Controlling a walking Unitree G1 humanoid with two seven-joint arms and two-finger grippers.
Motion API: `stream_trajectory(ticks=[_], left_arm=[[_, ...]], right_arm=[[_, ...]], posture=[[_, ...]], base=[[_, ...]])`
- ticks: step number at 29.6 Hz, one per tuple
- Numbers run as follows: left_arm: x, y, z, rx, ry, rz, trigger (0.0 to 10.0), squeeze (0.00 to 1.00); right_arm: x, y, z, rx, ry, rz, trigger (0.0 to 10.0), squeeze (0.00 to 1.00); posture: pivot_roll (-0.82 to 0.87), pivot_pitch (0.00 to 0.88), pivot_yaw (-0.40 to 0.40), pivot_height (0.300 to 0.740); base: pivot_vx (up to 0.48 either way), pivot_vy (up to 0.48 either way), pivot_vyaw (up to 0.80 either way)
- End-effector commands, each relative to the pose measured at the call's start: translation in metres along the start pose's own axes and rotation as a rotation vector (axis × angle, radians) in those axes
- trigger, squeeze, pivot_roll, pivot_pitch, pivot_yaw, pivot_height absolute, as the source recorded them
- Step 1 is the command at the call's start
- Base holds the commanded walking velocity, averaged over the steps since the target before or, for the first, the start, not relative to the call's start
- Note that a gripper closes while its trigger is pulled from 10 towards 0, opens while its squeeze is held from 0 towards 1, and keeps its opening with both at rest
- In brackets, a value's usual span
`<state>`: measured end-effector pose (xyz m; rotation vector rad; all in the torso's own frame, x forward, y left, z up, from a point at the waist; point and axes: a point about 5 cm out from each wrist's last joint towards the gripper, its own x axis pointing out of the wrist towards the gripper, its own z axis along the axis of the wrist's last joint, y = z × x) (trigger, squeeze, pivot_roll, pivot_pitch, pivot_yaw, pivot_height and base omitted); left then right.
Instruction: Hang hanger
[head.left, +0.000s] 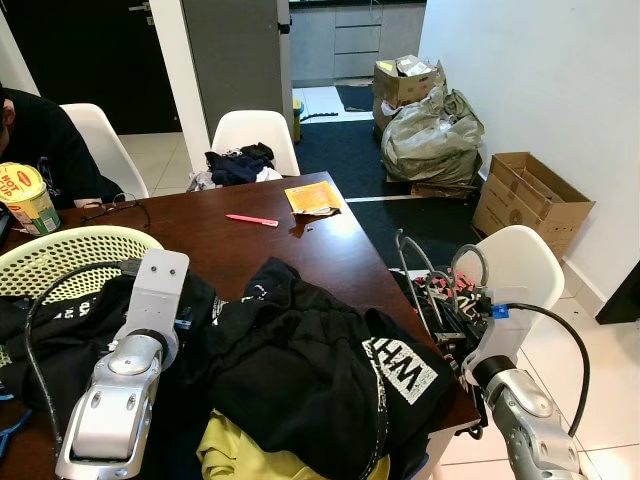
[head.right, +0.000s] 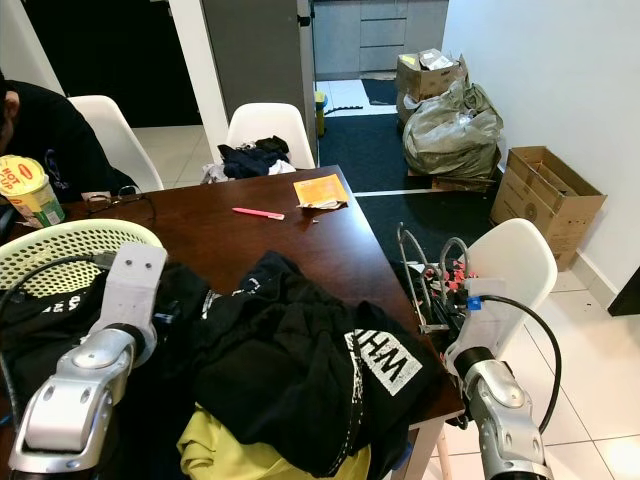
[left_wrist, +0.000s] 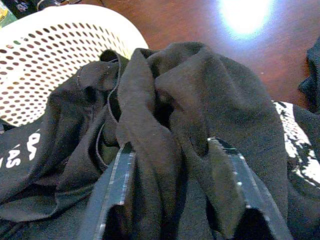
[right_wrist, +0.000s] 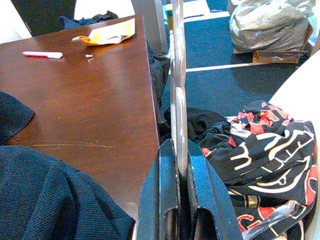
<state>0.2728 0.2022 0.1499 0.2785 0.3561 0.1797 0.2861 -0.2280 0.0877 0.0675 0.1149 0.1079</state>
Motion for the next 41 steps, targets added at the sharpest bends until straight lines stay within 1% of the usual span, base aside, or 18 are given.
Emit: stream_trajectory(ticks=[1,8,16,17,18,19,21,22,23,24,25,27,29,34,37,38,39,41], left_arm=[[0.002,0.001,-0.006,-0.003,0.028,0.002,0.0,0.00],[0.005,0.003,0.024,-0.005,-0.129,-0.042,0.0,0.00],[0.004,0.042,0.087,-0.019,-0.404,-0.006,0.0,0.00],[0.001,0.071,0.115,-0.017,-0.502,0.060,0.0,0.00],[0.001,0.071,0.115,-0.017,-0.502,0.060,0.0,0.00],[-0.008,0.107,0.146,0.007,-0.613,0.149,0.0,0.00],[-0.008,0.107,0.146,0.007,-0.613,0.149,0.0,0.00],[-0.021,0.147,0.173,0.027,-0.698,0.264,0.0,0.00],[-0.021,0.147,0.173,0.027,-0.698,0.264,0.0,0.00],[-0.040,0.189,0.192,0.050,-0.758,0.418,0.0,0.00],[-0.040,0.189,0.192,0.050,-0.758,0.418,0.0,0.00],[-0.071,0.241,0.203,0.048,-0.799,0.648,0.0,0.00],[-0.079,0.258,0.197,0.044,-0.773,0.734,0.0,0.00],[-0.067,0.261,0.166,0.021,-0.654,0.716,0.0,0.00],[-0.018,0.216,0.115,0.017,-0.455,0.448,0.1,0.00],[-0.018,0.216,0.115,0.017,-0.455,0.448,0.1,0.00],[-0.003,0.198,0.097,0.038,-0.383,0.354,3.6,0.00],[0.005,0.187,0.086,0.057,-0.344,0.303,4.3,0.00]], right_arm=[[0.001,0.004,0.000,0.019,-0.001,0.011,10.0,0.00],[0.001,0.005,-0.001,0.026,-0.005,0.006,10.0,0.00],[0.003,0.008,-0.001,0.040,-0.011,0.004,10.0,0.00],[0.004,0.009,-0.001,0.044,-0.014,0.002,10.0,0.00],[0.004,0.009,-0.001,0.044,-0.014,0.002,10.0,0.00],[0.004,0.010,-0.001,0.049,-0.017,0.001,10.0,0.00],[0.004,0.010,-0.001,0.049,-0.017,0.001,10.0,0.00],[0.005,0.010,-0.001,0.052,-0.019,0.000,10.0,0.00],[0.005,0.010,-0.001,0.052,-0.019,0.000,10.0,0.00],[0.004,0.010,-0.002,0.055,-0.021,-0.004,10.0,0.00],[0.004,0.010,-0.002,0.055,-0.021,-0.004,10.0,0.00],[0.003,0.009,-0.002,0.058,-0.024,-0.012,10.0,0.00],[0.003,0.009,-0.002,0.058,-0.023,-0.013,10.0,0.00],[0.003,0.008,-0.002,0.056,-0.017,-0.005,10.0,0.00],[0.003,0.008,-0.002,0.049,-0.010,0.003,10.0,0.00],[0.003,0.008,-0.002,0.049,-0.010,0.003,10.0,0.00],[0.003,0.008,-0.002,0.047,-0.009,0.004,10.0,0.00],[0.003,0.008,-0.002,0.047,-0.008,0.004,10.0,0.00]], posture=[[0.01,0.013,0.030,0.740],[0.01,0.007,0.033,0.740],[0.02,0.000,0.042,0.740],[0.02,0.000,0.046,0.740],[0.02,0.000,0.046,0.740],[0.02,0.000,0.052,0.740],[0.02,0.000,0.052,0.740],[0.02,0.000,0.053,0.740],[0.02,0.000,0.053,0.740],[0.01,0.000,0.059,0.740],[0.01,0.000,0.059,0.740],[0.02,0.000,0.057,0.740],[0.02,0.000,0.053,0.740],[0.02,0.000,0.041,0.740],[0.02,0.000,0.032,0.740],[0.02,0.000,0.032,0.740],[0.02,0.000,0.032,0.740],[0.02,0.000,0.030,0.740]], base=[[0.000,0.000,0.00],[0.000,0.000,0.00],[0.000,0.000,0.00],[0.000,0.000,0.00],[0.000,0.000,0.00],[0.000,0.000,0.00],[0.000,0.000,0.00],[0.000,0.000,0.00],[0.000,0.000,0.00],[0.000,0.000,0.00],[0.000,0.000,0.00],[0.000,0.000,0.00],[0.000,0.000,0.00],[0.000,0.000,0.00],[0.000,0.000,0.00],[0.000,0.000,0.00],[0.000,0.000,0.00],[0.000,0.000,0.00]])
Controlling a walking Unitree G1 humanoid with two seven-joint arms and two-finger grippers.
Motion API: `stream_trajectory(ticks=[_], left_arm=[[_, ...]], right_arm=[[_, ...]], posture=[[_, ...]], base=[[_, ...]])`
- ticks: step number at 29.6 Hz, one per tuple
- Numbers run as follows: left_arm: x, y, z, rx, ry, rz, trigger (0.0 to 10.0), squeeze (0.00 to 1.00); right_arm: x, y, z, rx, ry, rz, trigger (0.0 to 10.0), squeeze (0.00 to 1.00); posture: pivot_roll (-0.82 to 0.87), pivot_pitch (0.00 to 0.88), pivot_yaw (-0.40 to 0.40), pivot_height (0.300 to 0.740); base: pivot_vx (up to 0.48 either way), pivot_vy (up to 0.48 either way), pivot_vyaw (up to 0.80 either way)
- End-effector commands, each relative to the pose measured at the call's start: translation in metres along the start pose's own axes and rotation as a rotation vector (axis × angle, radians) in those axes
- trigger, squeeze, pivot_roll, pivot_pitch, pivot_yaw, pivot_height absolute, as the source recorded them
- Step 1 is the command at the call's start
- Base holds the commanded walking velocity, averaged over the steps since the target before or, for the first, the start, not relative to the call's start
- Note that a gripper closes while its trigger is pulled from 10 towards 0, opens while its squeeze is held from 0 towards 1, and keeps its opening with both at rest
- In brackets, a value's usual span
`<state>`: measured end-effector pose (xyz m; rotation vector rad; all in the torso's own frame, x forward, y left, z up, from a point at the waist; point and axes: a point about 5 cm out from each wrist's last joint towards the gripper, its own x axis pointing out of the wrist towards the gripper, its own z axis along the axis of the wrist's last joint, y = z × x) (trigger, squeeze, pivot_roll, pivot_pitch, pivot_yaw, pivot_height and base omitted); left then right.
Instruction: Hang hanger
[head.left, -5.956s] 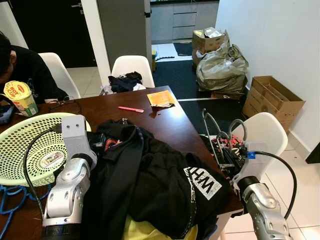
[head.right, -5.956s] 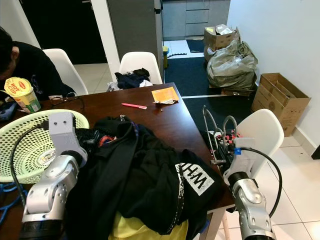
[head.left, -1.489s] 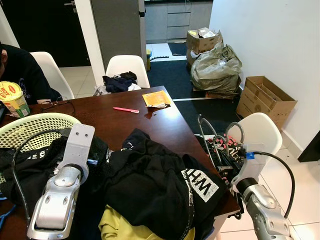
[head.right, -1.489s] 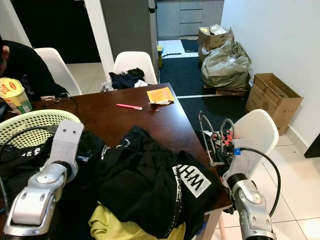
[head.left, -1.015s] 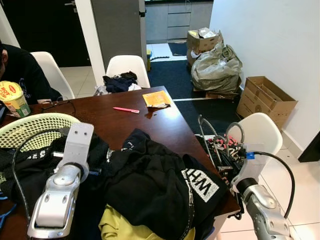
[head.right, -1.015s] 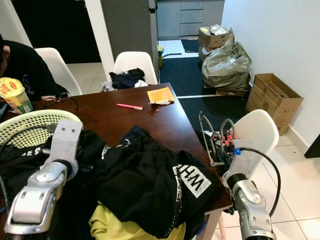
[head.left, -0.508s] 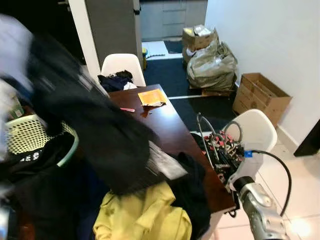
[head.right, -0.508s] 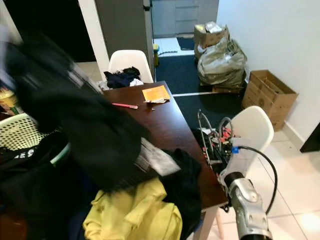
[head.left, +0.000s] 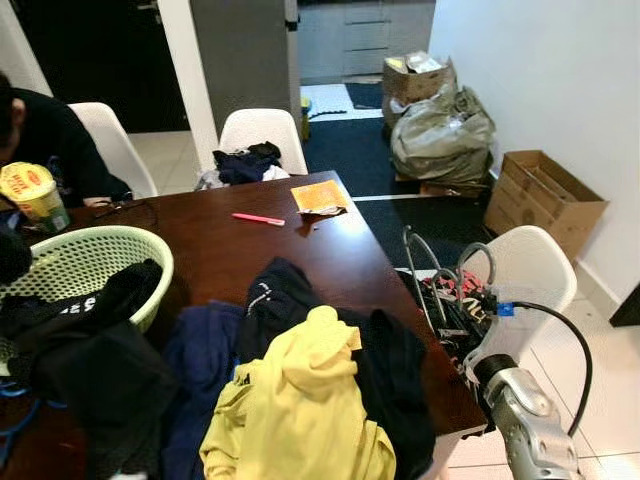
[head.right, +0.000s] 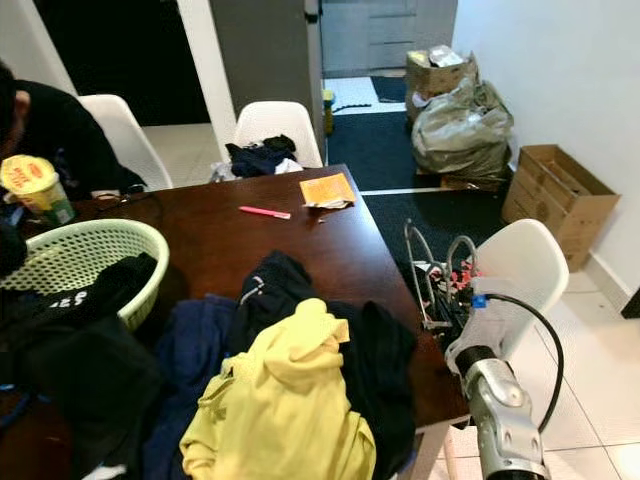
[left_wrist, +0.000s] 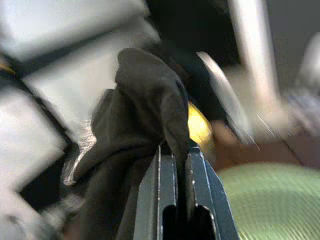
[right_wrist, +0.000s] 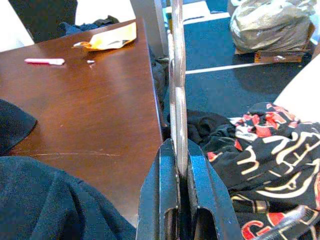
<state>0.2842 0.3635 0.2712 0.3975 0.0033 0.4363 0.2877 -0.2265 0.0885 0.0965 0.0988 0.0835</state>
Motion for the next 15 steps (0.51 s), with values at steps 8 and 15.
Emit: stream_trajectory(ticks=[8,15], left_arm=[[0.004,-0.021,0.000,-0.073,-0.061,-0.036,6.7,0.00],[0.000,-0.047,0.009,-0.077,-0.094,-0.152,9.9,0.00]], right_arm=[[-0.001,0.005,-0.003,0.018,0.012,0.025,10.0,0.00],[-0.001,0.005,-0.003,0.023,0.013,0.023,10.0,0.00]], posture=[[0.01,0.001,0.032,0.740],[0.01,0.007,0.036,0.740]], base=[[0.000,0.000,0.00],[0.000,0.000,0.00]])
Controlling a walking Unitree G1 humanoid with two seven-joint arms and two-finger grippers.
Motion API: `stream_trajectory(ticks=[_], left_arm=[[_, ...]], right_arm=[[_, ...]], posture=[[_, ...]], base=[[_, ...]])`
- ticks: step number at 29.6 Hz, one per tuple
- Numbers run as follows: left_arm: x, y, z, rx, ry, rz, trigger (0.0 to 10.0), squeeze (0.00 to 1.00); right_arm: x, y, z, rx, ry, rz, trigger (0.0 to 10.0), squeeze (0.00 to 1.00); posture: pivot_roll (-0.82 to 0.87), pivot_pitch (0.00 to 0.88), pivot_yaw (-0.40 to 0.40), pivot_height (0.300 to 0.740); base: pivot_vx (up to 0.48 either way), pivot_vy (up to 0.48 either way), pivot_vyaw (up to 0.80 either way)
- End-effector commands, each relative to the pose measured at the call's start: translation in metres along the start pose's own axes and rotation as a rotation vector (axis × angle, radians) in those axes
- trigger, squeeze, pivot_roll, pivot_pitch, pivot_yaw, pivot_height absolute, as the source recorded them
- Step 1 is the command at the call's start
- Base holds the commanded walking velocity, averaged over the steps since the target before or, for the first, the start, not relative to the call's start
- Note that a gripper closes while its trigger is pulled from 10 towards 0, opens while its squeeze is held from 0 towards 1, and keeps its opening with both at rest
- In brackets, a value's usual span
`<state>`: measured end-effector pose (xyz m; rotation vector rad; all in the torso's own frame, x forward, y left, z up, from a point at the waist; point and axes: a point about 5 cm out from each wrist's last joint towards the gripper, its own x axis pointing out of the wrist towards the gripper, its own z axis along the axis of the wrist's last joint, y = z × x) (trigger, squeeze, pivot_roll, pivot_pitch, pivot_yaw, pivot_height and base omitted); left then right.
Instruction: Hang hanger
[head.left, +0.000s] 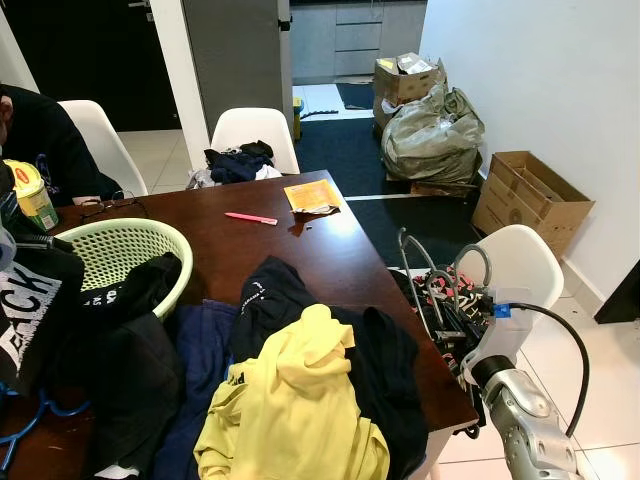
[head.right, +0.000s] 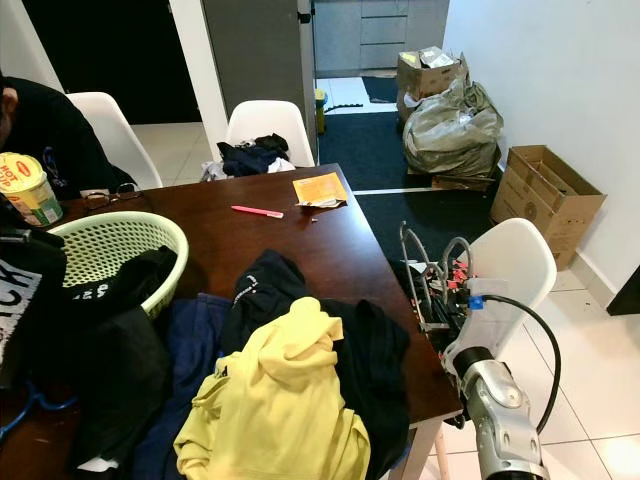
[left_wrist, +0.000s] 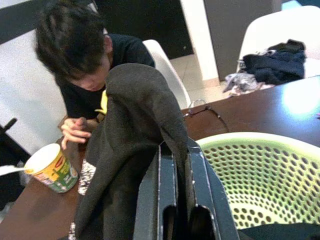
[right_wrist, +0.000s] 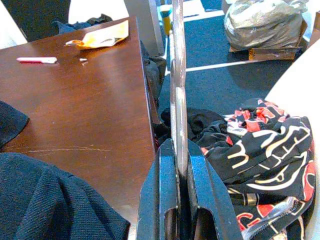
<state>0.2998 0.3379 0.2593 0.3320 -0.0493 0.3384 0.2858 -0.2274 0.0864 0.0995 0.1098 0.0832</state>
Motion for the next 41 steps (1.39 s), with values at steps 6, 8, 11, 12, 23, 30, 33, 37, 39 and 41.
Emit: stream_trajectory(ticks=[6,8,11,12,23,30,33,37,39,41], left_arm=[[-0.010,0.009,0.079,-0.034,-0.316,0.054,0.0,0.00],[-0.023,0.039,0.124,-0.014,-0.471,0.182,0.0,0.00],[-0.032,0.054,0.147,0.011,-0.553,0.255,0.0,0.00],[-0.039,0.062,0.162,0.026,-0.602,0.300,0.0,0.00],[-0.035,0.048,0.209,0.071,-0.747,0.254,0.0,0.00],[-0.023,0.025,0.194,0.043,-0.680,0.176,0.0,0.00],[-0.021,0.020,0.194,0.045,-0.680,0.161,0.0,0.00],[-0.014,0.015,0.191,0.030,-0.666,0.126,0.0,0.00],[-0.006,0.008,0.184,0.018,-0.645,0.077,0.0,0.00],[0.010,0.008,0.169,-0.022,-0.593,0.051,0.0,0.00]], right_arm=[[0.000,0.006,0.000,0.027,0.001,0.020,10.0,0.00],[-0.001,0.006,-0.001,0.031,0.001,0.018,10.0,0.00],[-0.001,0.006,-0.001,0.032,0.000,0.019,10.0,0.00],[-0.001,0.006,-0.001,0.033,0.000,0.019,10.0,0.00],[-0.002,0.007,-0.001,0.047,-0.003,0.015,10.0,0.00],[-0.004,0.006,0.000,0.048,-0.004,0.008,10.0,0.00],[-0.004,0.006,-0.001,0.049,-0.002,0.009,10.0,0.00],[-0.004,0.006,-0.001,0.051,0.001,0.013,10.0,0.00],[-0.004,0.006,-0.001,0.051,0.001,0.014,10.0,0.00],[-0.005,0.006,-0.001,0.052,0.002,0.014,10.0,0.00]], posture=[[0.00,0.011,0.040,0.740],[0.01,0.012,0.039,0.740],[0.01,0.011,0.038,0.740],[0.01,0.011,0.038,0.740],[0.00,0.013,0.054,0.740],[0.00,0.017,0.052,0.740],[0.00,0.017,0.051,0.740],[0.00,0.017,0.048,0.740],[0.00,0.018,0.046,0.740],[0.00,0.019,0.047,0.740]], base=[[0.000,0.000,0.00],[0.000,0.000,0.00],[0.000,0.000,0.00],[0.000,0.000,0.00],[0.000,0.000,0.00],[0.000,0.000,0.00],[0.000,0.000,0.00],[0.000,0.000,0.00],[0.000,0.000,0.00],[0.000,0.000,0.00]])
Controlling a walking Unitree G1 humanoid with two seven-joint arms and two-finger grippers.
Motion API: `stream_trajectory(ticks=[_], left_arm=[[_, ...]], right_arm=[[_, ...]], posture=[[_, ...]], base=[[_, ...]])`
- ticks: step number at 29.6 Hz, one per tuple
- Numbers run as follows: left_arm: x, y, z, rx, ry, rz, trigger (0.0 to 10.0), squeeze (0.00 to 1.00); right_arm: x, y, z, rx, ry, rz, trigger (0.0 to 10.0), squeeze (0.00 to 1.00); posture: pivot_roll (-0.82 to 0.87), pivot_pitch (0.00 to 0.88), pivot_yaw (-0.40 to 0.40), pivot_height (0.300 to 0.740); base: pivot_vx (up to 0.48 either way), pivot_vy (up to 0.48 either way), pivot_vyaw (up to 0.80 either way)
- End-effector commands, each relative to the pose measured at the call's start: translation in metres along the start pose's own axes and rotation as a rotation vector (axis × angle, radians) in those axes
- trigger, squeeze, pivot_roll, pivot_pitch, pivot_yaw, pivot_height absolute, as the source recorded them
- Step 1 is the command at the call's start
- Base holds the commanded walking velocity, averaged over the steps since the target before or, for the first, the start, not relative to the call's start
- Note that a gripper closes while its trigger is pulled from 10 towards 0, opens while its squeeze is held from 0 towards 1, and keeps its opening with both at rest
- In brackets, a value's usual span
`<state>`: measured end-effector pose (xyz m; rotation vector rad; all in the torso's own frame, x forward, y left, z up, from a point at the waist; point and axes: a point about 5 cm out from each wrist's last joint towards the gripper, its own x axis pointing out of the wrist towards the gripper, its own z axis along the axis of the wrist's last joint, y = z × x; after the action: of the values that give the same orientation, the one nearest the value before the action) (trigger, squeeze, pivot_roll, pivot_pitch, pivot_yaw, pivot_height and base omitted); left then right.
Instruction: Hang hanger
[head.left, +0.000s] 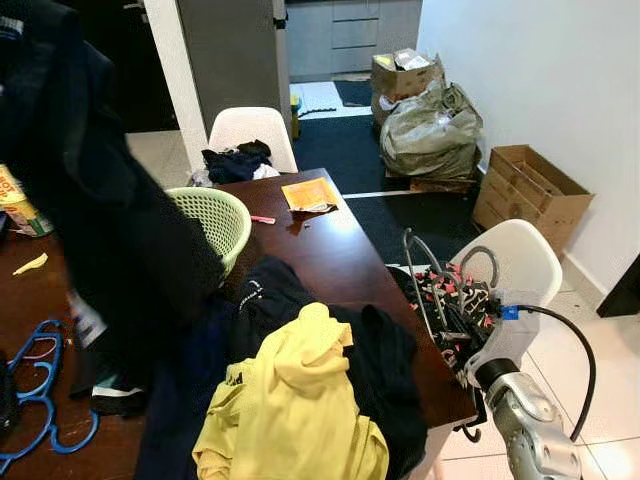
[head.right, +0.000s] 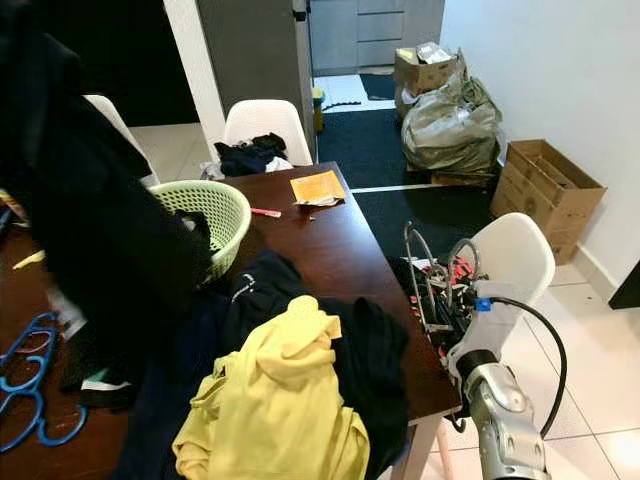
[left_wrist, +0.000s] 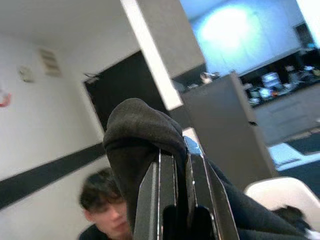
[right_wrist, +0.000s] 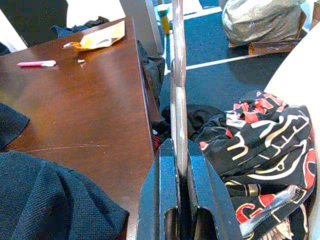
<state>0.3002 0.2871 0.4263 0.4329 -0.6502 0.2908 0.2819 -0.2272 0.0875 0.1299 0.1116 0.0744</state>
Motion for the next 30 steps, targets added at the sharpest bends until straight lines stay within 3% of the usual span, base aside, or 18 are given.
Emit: stream_trajectory(ticks=[1,4,5,6,7,8,9,10,11,12,13,14,15,18,19,21,26,30], left_arm=[[0.004,0.001,-0.009,-0.032,0.010,-0.002,0.0,0.00],[0.006,0.008,-0.037,-0.041,0.092,0.034,0.0,0.00],[0.006,0.008,-0.037,-0.041,0.092,0.034,0.0,0.00],[0.005,0.012,-0.053,-0.031,0.154,0.061,0.4,0.00],[0.005,0.012,-0.053,-0.031,0.154,0.061,0.4,0.00],[0.002,0.015,-0.070,-0.045,0.224,0.082,5.8,0.00],[-0.006,0.013,-0.096,-0.078,0.334,0.072,9.7,0.00],[-0.018,0.004,-0.125,-0.115,0.455,0.030,10.0,0.00],[-0.018,0.004,-0.125,-0.115,0.455,0.030,10.0,0.00],[-0.029,-0.006,-0.146,-0.156,0.550,-0.023,10.0,0.12],[-0.042,-0.020,-0.163,-0.181,0.626,-0.094,10.0,1.00],[-0.042,-0.020,-0.163,-0.181,0.626,-0.094,10.0,1.00],[-0.051,-0.037,-0.174,-0.194,0.671,-0.186,10.0,1.00],[-0.056,-0.047,-0.178,-0.200,0.691,-0.245,10.0,1.00],[-0.058,-0.058,-0.177,-0.214,0.682,-0.312,10.0,1.00],[-0.058,-0.058,-0.177,-0.214,0.682,-0.312,10.0,1.00],[-0.056,-0.083,-0.161,-0.192,0.604,-0.515,10.0,1.00],[-0.055,-0.085,-0.144,-0.175,0.532,-0.638,10.0,1.00]], right_arm=[[-0.001,0.006,-0.001,0.021,0.002,0.021,10.0,0.00],[-0.002,0.006,-0.002,0.020,0.003,0.021,10.0,0.00],[-0.002,0.006,-0.002,0.020,0.003,0.021,10.0,0.00],[-0.002,0.006,-0.001,0.020,0.003,0.021,10.0,0.00],[-0.002,0.006,-0.001,0.020,0.003,0.021,10.0,0.00],[-0.003,0.006,-0.001,0.019,0.004,0.021,10.0,0.00],[-0.003,0.005,-0.001,0.017,0.004,0.020,10.0,0.00],[-0.004,0.005,-0.001,0.014,0.004,0.019,10.0,0.00],[-0.004,0.005,-0.001,0.014,0.004,0.019,10.0,0.00],[-0.004,0.004,-0.001,0.012,0.005,0.018,10.0,0.00],[-0.004,0.004,-0.001,0.009,0.006,0.018,10.0,0.00],[-0.004,0.004,-0.001,0.009,0.006,0.018,10.0,0.00],[-0.004,0.003,0.000,0.007,0.007,0.018,10.0,0.00],[-0.004,0.003,0.000,0.005,0.007,0.018,10.0,0.00],[-0.004,0.003,0.000,0.003,0.008,0.017,10.0,0.00],[-0.004,0.003,0.000,0.003,0.008,0.017,10.0,0.00],[-0.003,0.003,0.000,0.003,0.007,0.014,10.0,0.00],[-0.002,0.004,0.000,0.009,0.006,0.016,10.0,0.00]], posture=[[0.00,0.019,0.047,0.740],[0.00,0.019,0.046,0.740],[0.00,0.019,0.046,0.740],[-0.01,0.022,0.047,0.740],[-0.01,0.022,0.047,0.740],[-0.01,0.024,0.048,0.740],[-0.01,0.024,0.046,0.740],[-0.02,0.026,0.044,0.740],[-0.02,0.026,0.044,0.740],[-0.02,0.026,0.044,0.740],[-0.02,0.026,0.043,0.740],[-0.02,0.026,0.043,0.740],[-0.02,0.026,0.043,0.740],[-0.02,0.026,0.043,0.740],[-0.02,0.025,0.041,0.740],[-0.02,0.025,0.041,0.740],[-0.02,0.024,0.042,0.740],[-0.01,0.023,0.043,0.740]], base=[[0.000,0.000,0.00],[0.000,0.000,0.00],[0.000,0.000,0.00],[0.000,0.000,0.00],[0.000,0.000,0.00],[0.000,0.000,0.00],[0.000,0.000,0.00],[0.000,0.000,0.00],[0.000,0.000,0.00],[0.000,0.000,0.00],[0.000,0.000,0.00],[0.000,0.000,0.00],[0.000,0.000,0.00],[0.000,0.000,0.00],[0.000,0.000,0.00],[0.000,0.000,0.00],[0.000,0.000,0.00],[0.000,0.000,0.00]])
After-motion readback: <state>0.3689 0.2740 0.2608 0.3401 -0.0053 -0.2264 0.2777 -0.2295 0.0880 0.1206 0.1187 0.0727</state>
